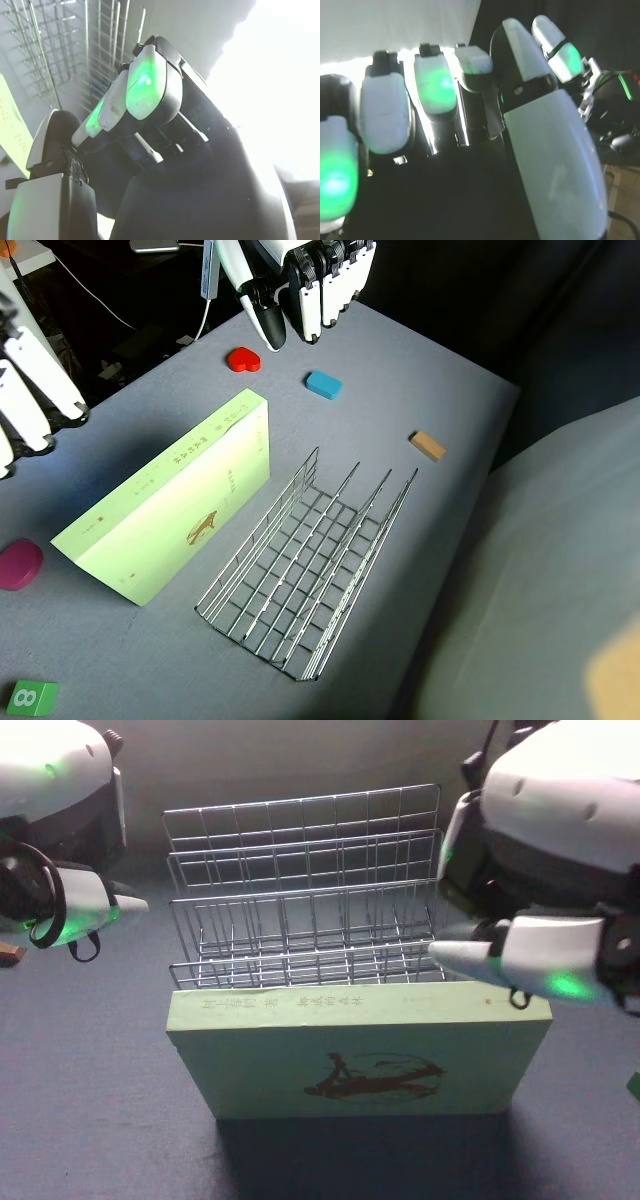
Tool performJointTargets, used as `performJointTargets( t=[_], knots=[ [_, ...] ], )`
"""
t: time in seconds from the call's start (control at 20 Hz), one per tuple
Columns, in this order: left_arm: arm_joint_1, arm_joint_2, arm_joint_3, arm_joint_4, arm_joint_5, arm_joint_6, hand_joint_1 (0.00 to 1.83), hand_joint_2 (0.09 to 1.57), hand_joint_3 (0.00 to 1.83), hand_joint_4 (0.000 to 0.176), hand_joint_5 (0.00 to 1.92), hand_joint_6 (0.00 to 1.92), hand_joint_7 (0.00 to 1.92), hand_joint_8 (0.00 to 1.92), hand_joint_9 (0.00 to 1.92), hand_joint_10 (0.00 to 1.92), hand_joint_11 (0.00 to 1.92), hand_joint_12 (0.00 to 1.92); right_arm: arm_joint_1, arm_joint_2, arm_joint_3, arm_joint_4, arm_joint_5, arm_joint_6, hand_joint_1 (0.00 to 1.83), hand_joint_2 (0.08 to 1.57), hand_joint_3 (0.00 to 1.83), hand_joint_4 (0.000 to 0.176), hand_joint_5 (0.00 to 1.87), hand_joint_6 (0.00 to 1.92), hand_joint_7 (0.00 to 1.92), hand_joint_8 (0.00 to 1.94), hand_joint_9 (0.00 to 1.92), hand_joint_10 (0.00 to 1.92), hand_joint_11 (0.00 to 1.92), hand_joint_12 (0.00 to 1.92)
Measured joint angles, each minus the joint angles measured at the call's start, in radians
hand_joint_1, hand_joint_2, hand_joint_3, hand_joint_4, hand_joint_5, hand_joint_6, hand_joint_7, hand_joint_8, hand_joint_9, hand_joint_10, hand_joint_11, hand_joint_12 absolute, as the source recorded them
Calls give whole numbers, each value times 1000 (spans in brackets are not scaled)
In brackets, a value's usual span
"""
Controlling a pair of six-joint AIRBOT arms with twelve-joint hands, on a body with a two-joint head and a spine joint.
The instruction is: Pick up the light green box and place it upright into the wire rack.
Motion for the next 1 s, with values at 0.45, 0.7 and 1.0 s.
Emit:
performJointTargets(
  t=[0.45, 0.7, 1.0],
  knots=[
    [16, 3, 3, 1, -25, 0, 155, 1276, 1, 9, 37, 2, 3, 1, 93, 11, 0, 326, -33, -85, 31, -216, -9, 201, 197, 1042, 0, 23, 155, 1, 212, 2, 176, 0, 0, 695],
    [43, 31, 44, 9, -75, 26, 159, 1273, 0, 8, 48, 1, 14, 1, 108, 3, 0, 230, -113, -260, 134, -200, -87, 204, 272, 1023, 0, 22, 165, 2, 214, 1, 185, 2, 0, 731],
    [63, 87, 88, 10, -114, 52, 163, 1272, 0, 9, 56, 1, 8, 0, 85, 0, 0, 264, -122, -365, 226, -90, -123, 203, 553, 959, 0, 22, 159, 1, 187, 0, 159, 0, 0, 669]
  ],
)
